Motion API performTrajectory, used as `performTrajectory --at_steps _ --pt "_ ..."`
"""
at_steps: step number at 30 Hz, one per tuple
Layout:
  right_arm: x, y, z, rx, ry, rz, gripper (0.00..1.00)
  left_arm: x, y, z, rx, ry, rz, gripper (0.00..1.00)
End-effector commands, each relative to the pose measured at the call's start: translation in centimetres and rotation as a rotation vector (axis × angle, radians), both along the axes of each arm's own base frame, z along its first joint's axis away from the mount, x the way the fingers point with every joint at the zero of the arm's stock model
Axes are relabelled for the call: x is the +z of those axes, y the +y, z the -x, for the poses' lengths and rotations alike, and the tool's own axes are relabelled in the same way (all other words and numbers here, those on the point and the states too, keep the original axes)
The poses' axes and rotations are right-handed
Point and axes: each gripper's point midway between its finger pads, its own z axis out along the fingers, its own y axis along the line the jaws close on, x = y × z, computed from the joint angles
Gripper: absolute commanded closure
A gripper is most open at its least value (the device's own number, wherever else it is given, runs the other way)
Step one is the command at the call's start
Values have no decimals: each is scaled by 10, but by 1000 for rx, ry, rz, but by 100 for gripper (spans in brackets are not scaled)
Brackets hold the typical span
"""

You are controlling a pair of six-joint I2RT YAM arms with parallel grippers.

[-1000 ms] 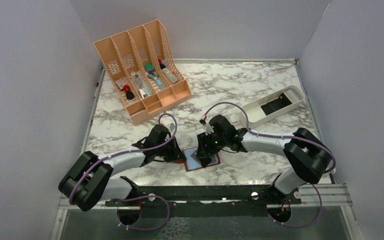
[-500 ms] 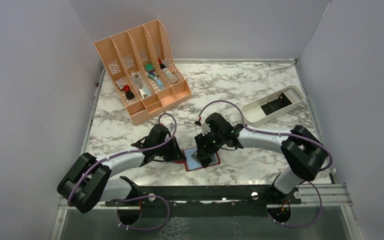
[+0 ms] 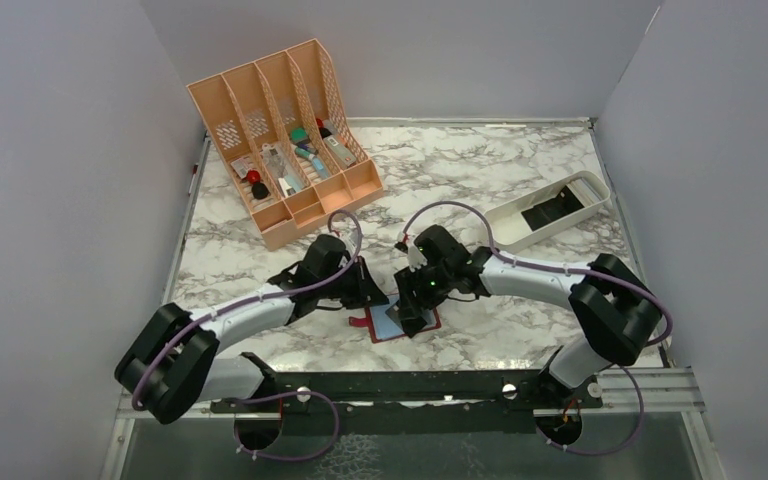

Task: Put the credit cards into the card holder
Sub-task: Insert the credit card into the card holder.

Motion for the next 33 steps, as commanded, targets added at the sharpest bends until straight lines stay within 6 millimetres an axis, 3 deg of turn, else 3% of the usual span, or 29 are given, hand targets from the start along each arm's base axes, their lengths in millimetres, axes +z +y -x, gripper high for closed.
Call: performTrajectory --at_steps 1,7,11,20,25,33 --pt "2 -6 5 -40 62 -31 45 -6 -16 2 -38 31 45 97" --pt "-6 -12 7 -58 94 -50 44 -32 -20 5 -55 72 31 99" --pt "-10 -13 8 -57 128 -70 44 -51 -11 8 -37 92 -21 99" --pt "-8 -11 11 -66 197 -142 47 -71 5 14 -8 101 -103 99" --pt "-6 -5 14 -52 227 -184 60 -73 6 14 -8 105 -108 99" --pt "-14 -12 0 -107 212 -200 88 -72 8 16 1 105 -107 99"
